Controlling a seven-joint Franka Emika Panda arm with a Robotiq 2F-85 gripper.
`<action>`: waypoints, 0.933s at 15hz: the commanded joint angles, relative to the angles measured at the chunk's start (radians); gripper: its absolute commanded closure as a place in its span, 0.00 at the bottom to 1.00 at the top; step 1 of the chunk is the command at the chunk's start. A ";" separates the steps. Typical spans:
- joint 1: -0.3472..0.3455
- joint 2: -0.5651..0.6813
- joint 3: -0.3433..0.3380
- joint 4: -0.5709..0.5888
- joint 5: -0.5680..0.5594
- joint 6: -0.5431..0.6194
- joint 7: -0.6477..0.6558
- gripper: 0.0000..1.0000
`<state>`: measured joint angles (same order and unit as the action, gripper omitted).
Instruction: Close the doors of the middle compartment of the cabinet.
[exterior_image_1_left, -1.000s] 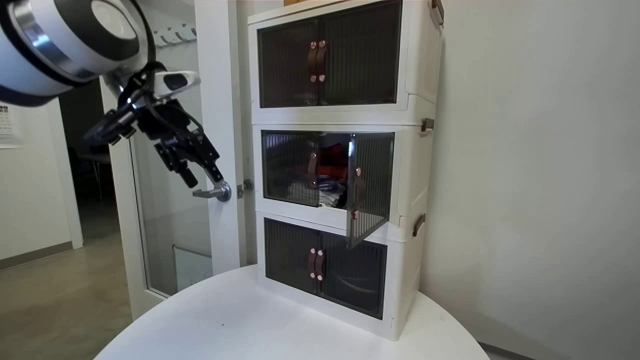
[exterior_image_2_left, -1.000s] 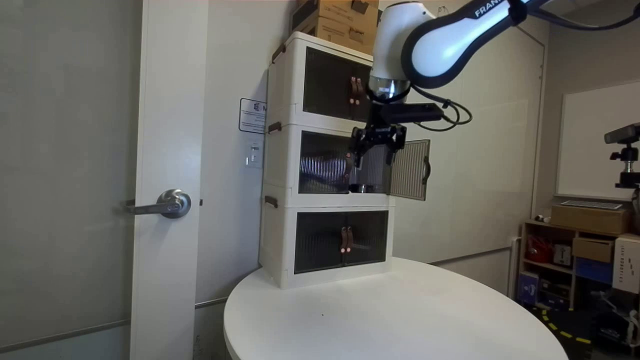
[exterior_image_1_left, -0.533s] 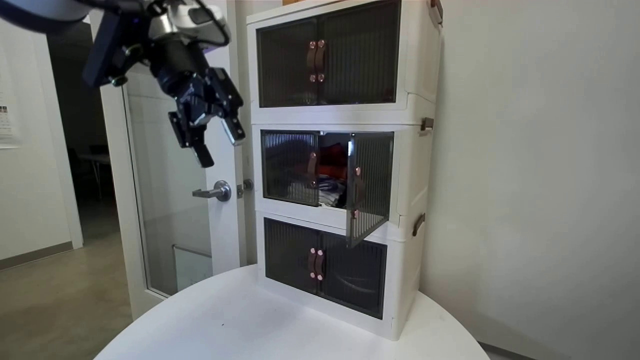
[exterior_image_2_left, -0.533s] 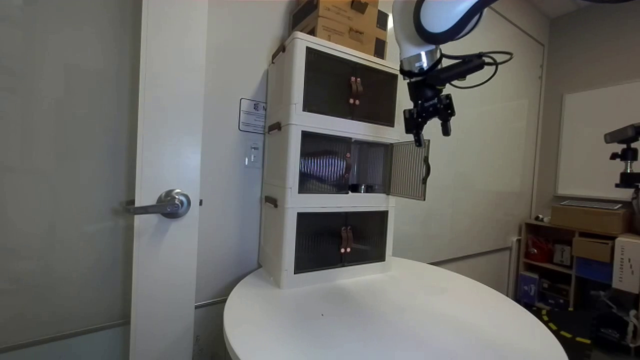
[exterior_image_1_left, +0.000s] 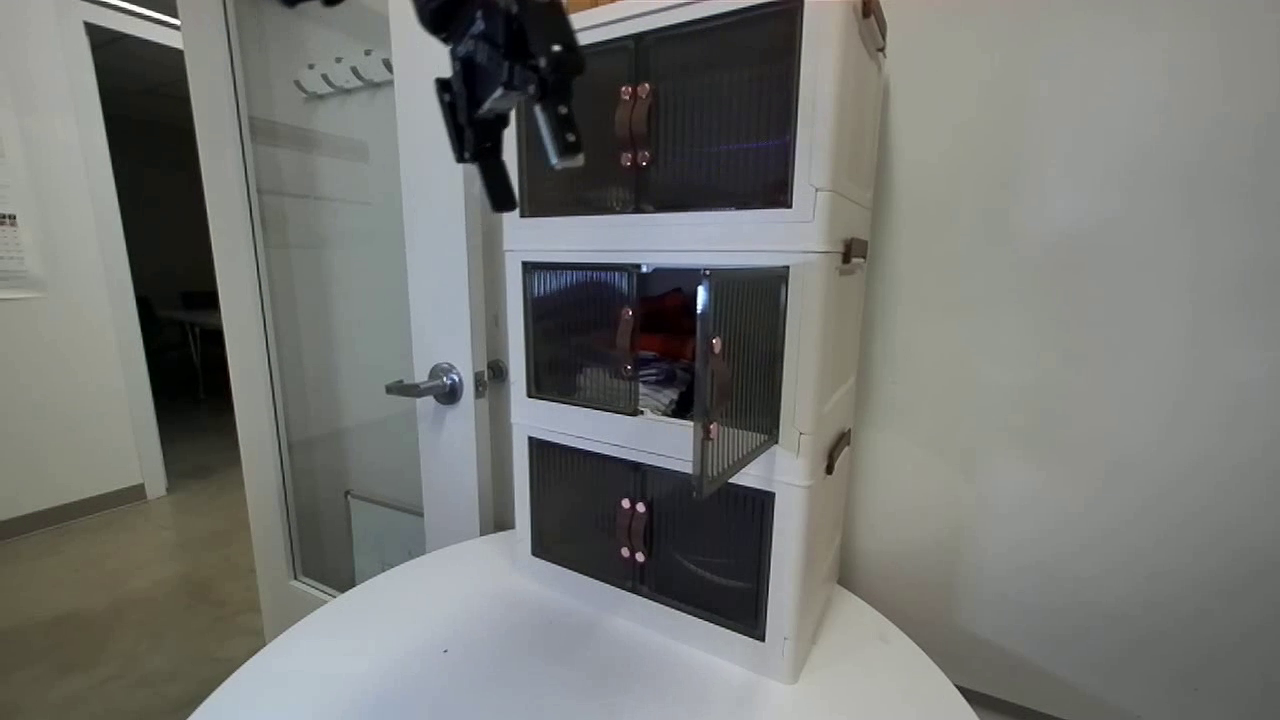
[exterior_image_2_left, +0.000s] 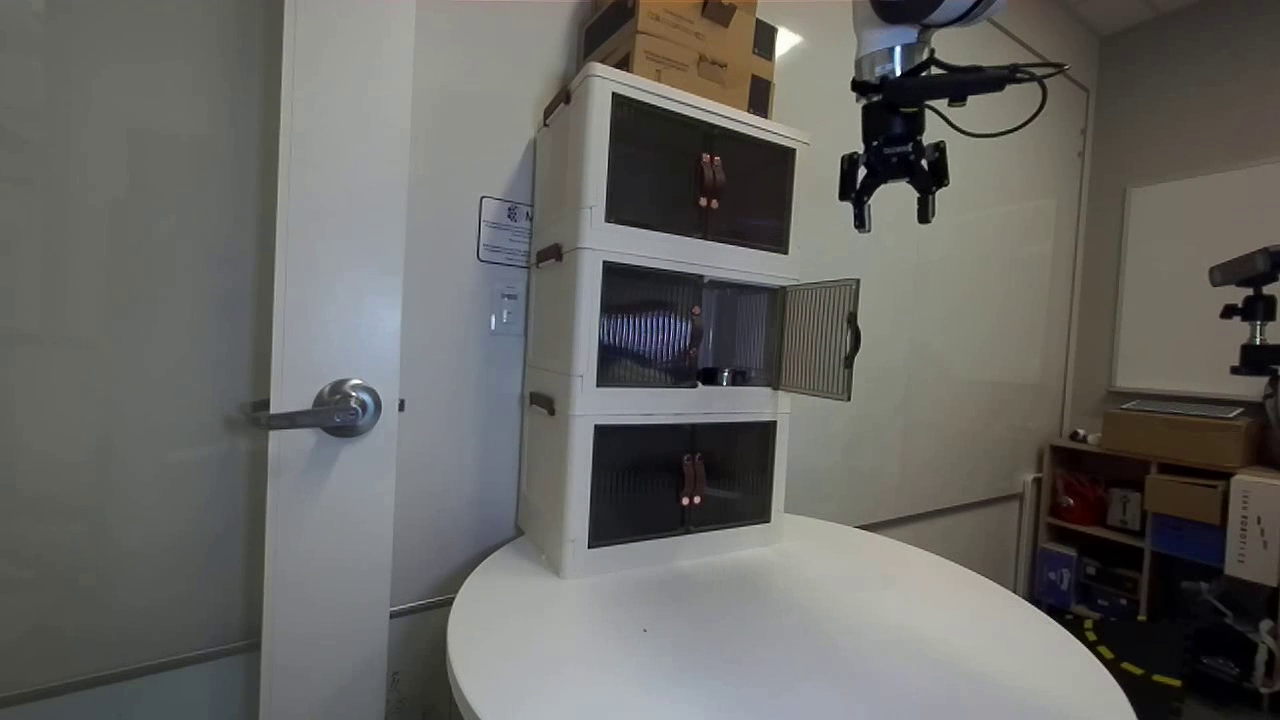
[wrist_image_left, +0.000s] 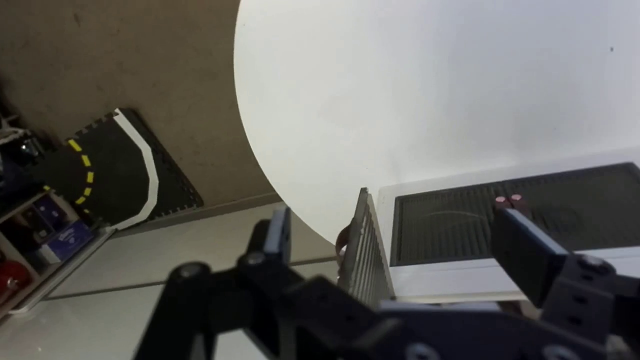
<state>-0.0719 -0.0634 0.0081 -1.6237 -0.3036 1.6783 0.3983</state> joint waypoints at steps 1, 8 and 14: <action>-0.043 0.048 -0.074 0.081 0.074 0.050 0.050 0.00; -0.101 0.139 -0.163 0.123 0.179 0.198 0.166 0.00; -0.107 0.220 -0.192 0.149 0.190 0.201 0.216 0.32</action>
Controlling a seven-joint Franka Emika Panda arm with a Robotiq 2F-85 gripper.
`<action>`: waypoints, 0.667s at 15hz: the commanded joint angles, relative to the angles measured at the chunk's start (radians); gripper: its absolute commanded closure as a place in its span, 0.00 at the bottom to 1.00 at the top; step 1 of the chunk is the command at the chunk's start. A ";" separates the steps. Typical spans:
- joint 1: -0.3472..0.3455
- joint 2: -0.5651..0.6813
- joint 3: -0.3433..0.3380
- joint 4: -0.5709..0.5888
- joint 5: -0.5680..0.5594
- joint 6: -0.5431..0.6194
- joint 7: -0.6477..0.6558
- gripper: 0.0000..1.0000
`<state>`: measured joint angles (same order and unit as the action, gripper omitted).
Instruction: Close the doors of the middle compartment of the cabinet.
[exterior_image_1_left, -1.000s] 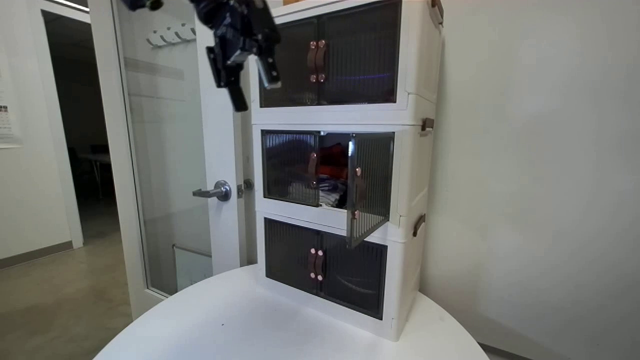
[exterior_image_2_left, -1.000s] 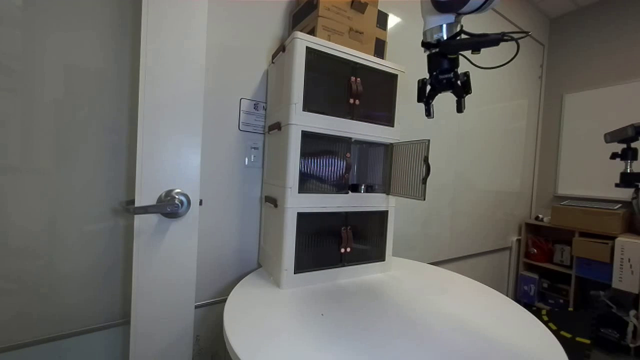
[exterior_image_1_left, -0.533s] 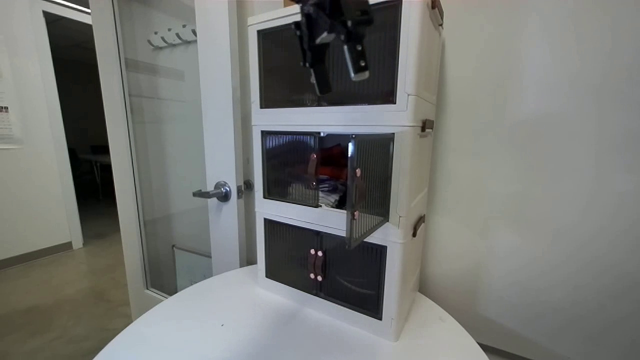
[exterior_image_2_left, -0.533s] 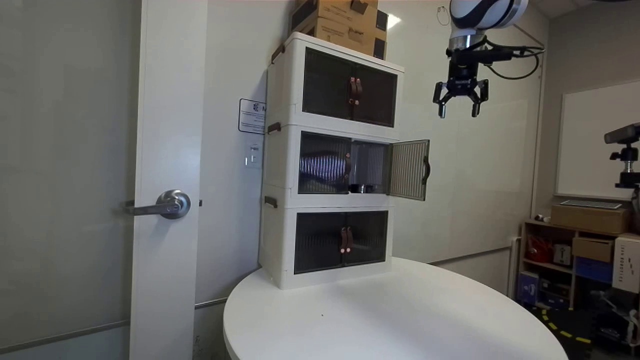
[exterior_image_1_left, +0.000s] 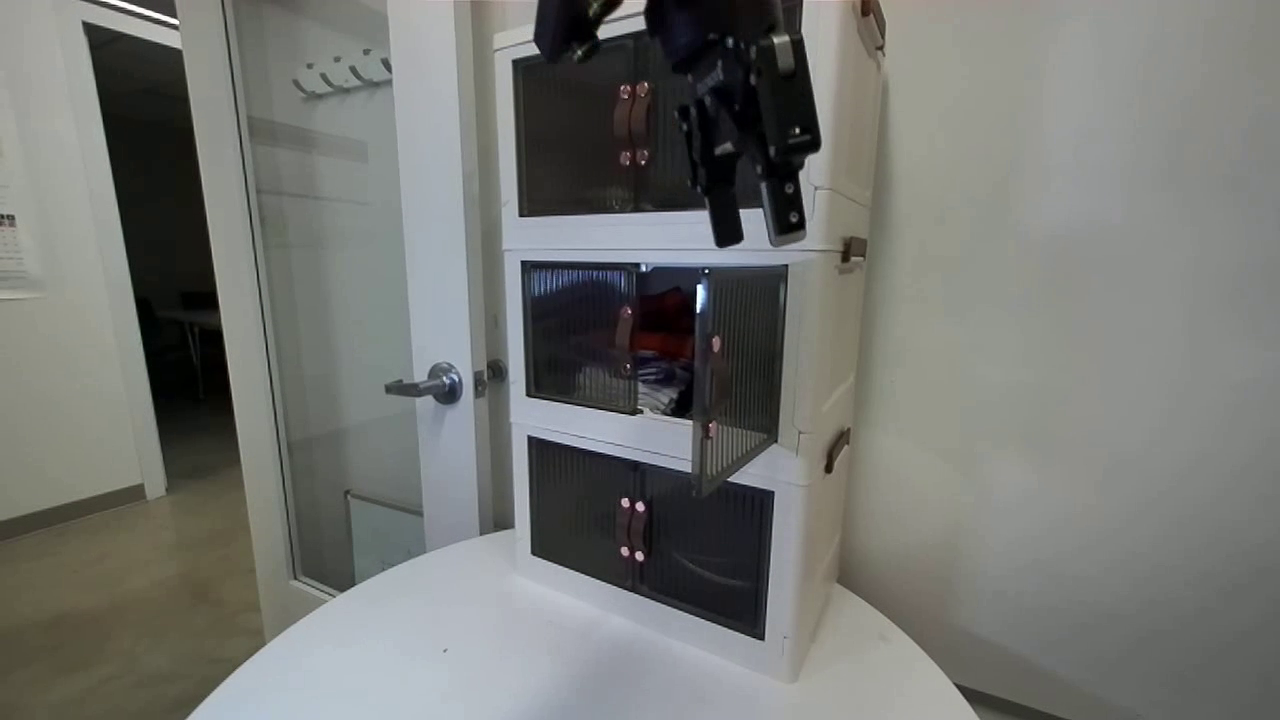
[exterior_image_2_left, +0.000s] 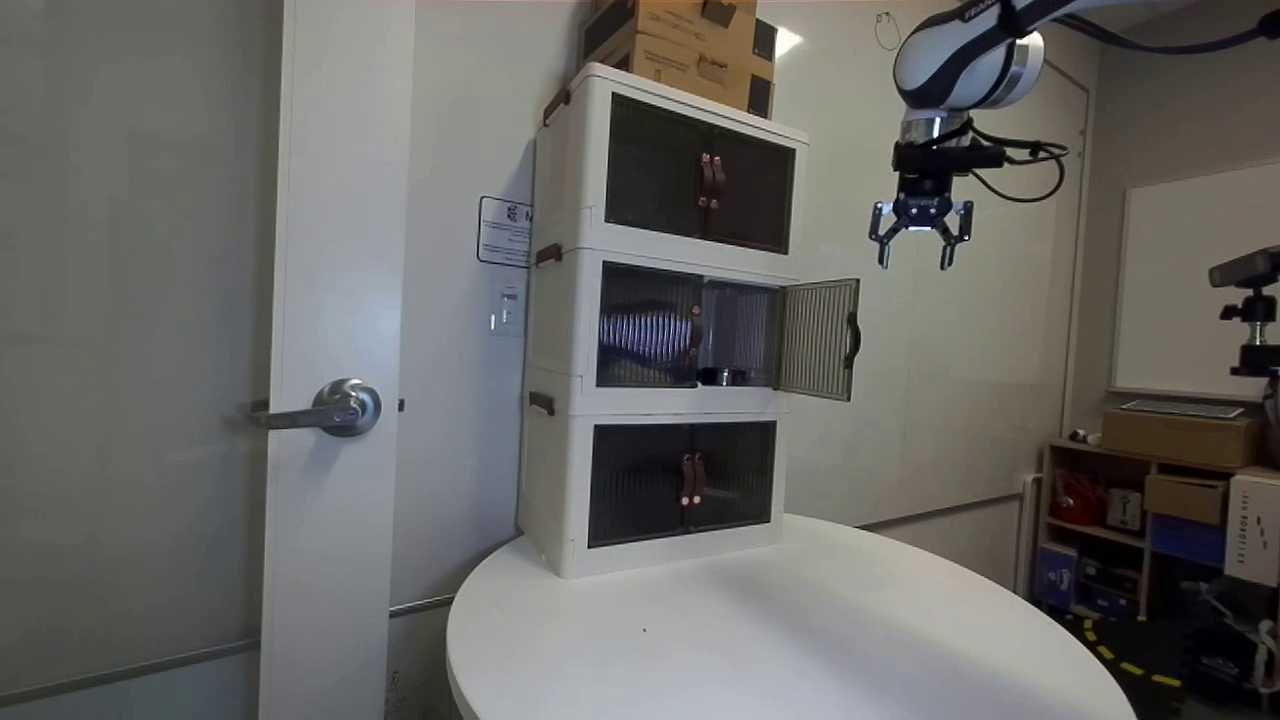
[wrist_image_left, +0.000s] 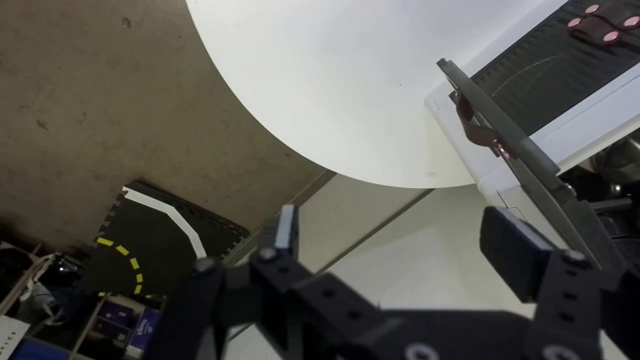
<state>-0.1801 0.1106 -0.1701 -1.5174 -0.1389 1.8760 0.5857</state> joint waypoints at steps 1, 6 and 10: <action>0.000 0.054 -0.019 0.041 0.022 0.009 0.036 0.39; 0.006 0.072 -0.039 0.014 -0.016 0.115 0.104 0.77; 0.018 0.091 -0.039 0.001 -0.041 0.173 0.111 1.00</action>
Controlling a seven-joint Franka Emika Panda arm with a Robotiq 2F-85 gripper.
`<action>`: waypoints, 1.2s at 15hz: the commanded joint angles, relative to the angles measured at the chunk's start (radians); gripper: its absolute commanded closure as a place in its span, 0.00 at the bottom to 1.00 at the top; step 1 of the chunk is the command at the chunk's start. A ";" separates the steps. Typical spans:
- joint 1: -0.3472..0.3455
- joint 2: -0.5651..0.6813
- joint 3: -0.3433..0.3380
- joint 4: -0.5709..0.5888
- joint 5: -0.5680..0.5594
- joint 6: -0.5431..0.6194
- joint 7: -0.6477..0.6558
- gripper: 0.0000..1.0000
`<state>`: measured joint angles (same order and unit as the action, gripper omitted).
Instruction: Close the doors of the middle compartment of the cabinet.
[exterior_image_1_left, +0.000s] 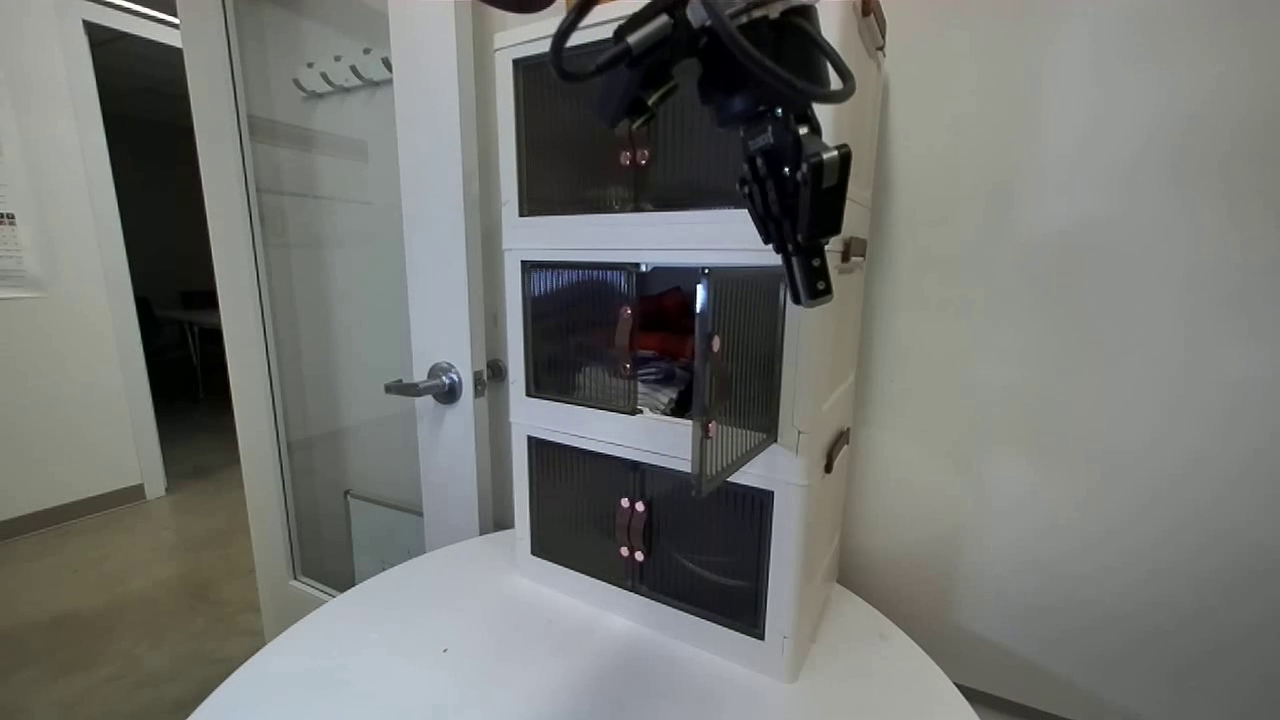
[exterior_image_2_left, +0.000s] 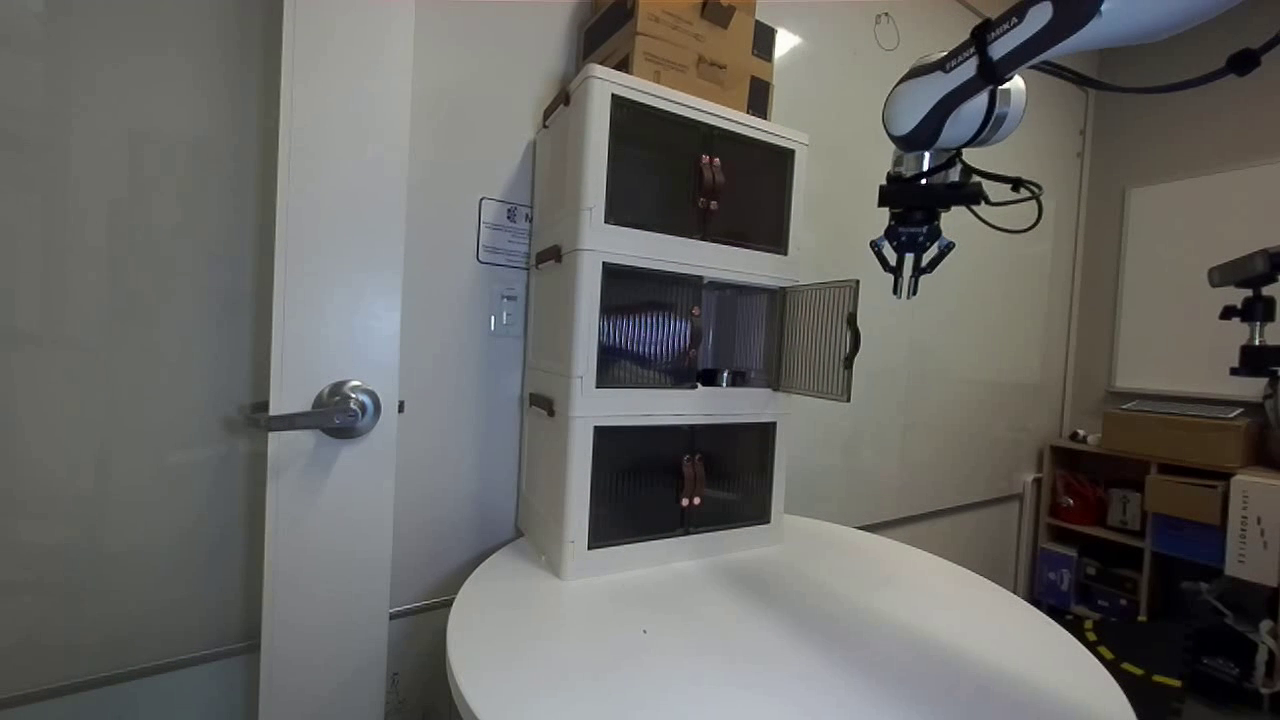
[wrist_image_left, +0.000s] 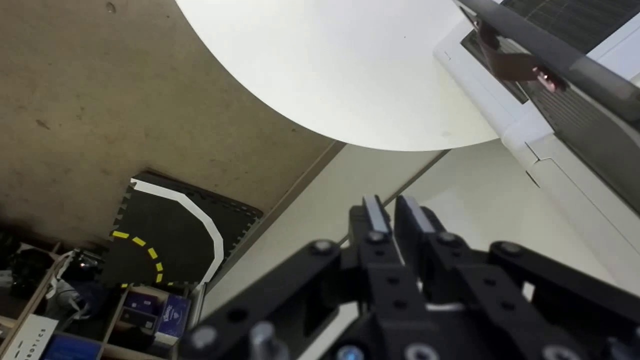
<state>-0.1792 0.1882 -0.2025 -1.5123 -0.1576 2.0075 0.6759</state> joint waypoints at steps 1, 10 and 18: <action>0.022 0.018 -0.003 -0.012 -0.024 0.056 0.013 1.00; 0.106 0.054 0.030 -0.084 -0.112 0.211 -0.030 1.00; 0.186 0.010 0.051 -0.211 -0.227 0.513 -0.006 1.00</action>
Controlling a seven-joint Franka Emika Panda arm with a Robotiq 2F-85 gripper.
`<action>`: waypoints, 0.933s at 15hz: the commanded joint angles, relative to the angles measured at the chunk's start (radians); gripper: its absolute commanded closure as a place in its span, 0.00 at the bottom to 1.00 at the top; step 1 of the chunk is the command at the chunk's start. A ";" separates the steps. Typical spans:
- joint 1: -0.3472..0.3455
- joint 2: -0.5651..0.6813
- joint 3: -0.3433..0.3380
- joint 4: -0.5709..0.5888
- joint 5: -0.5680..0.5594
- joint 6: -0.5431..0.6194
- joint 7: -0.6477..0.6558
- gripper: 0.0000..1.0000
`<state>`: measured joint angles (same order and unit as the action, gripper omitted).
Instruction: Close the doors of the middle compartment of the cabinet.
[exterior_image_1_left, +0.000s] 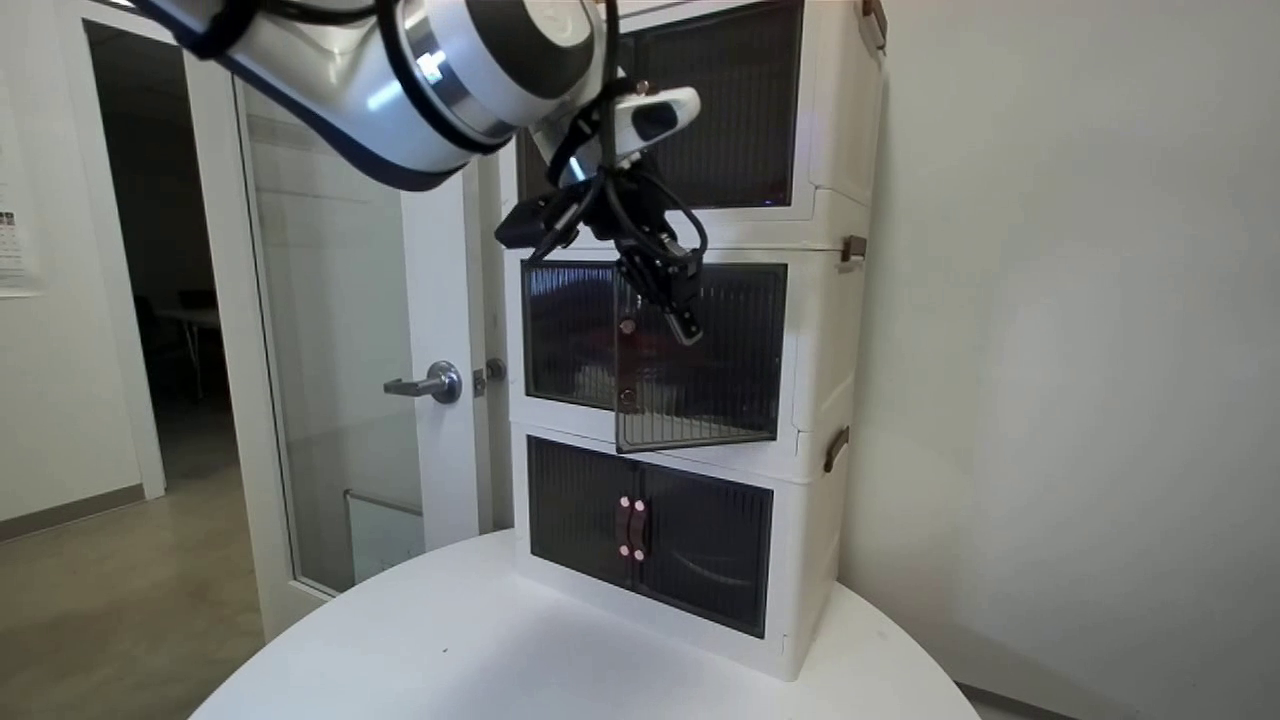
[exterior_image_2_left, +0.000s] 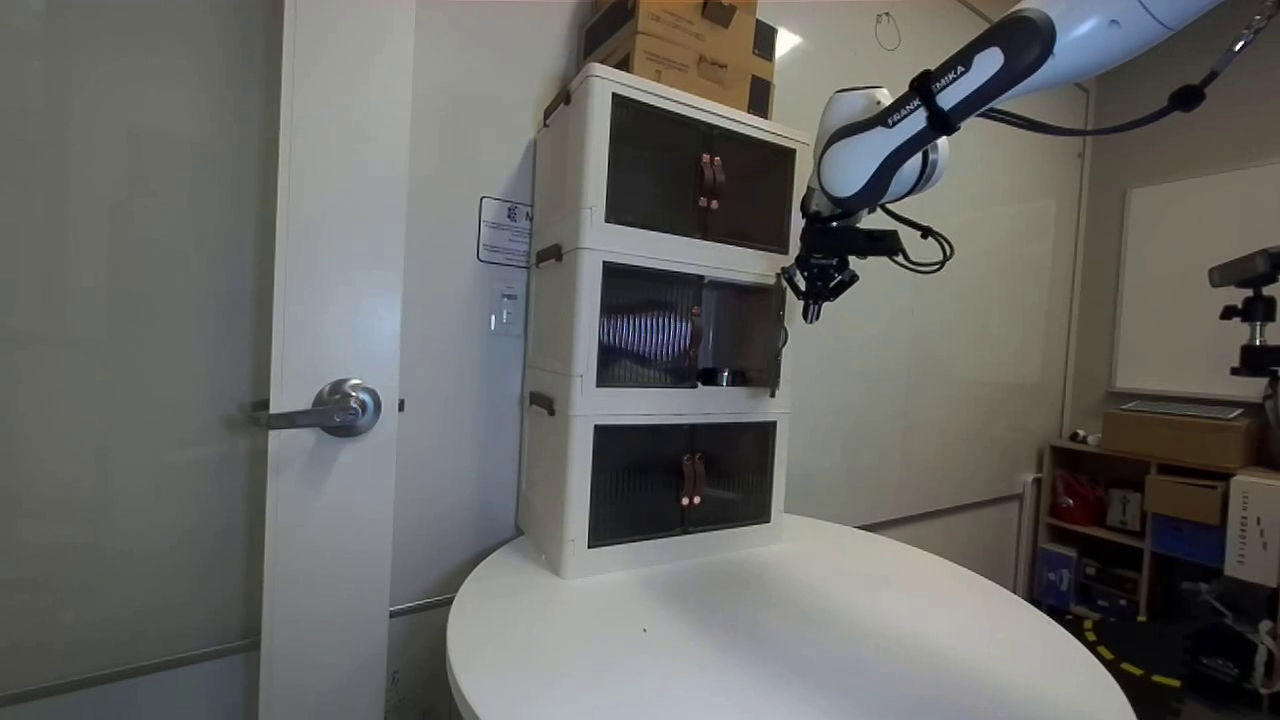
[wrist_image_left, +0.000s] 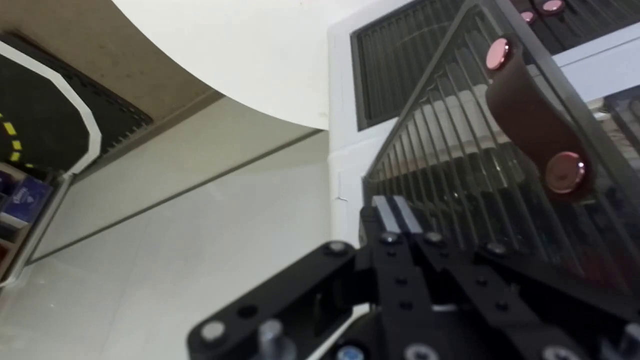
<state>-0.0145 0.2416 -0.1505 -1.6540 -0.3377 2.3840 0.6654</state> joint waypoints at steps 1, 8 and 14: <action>0.037 -0.046 -0.003 -0.086 -0.072 0.206 0.027 1.00; 0.084 -0.039 -0.022 -0.165 -0.216 0.495 0.109 1.00; 0.148 0.032 -0.139 -0.118 -0.552 0.608 0.400 1.00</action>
<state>0.0849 0.2347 -0.2052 -1.8152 -0.7312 2.9344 0.9052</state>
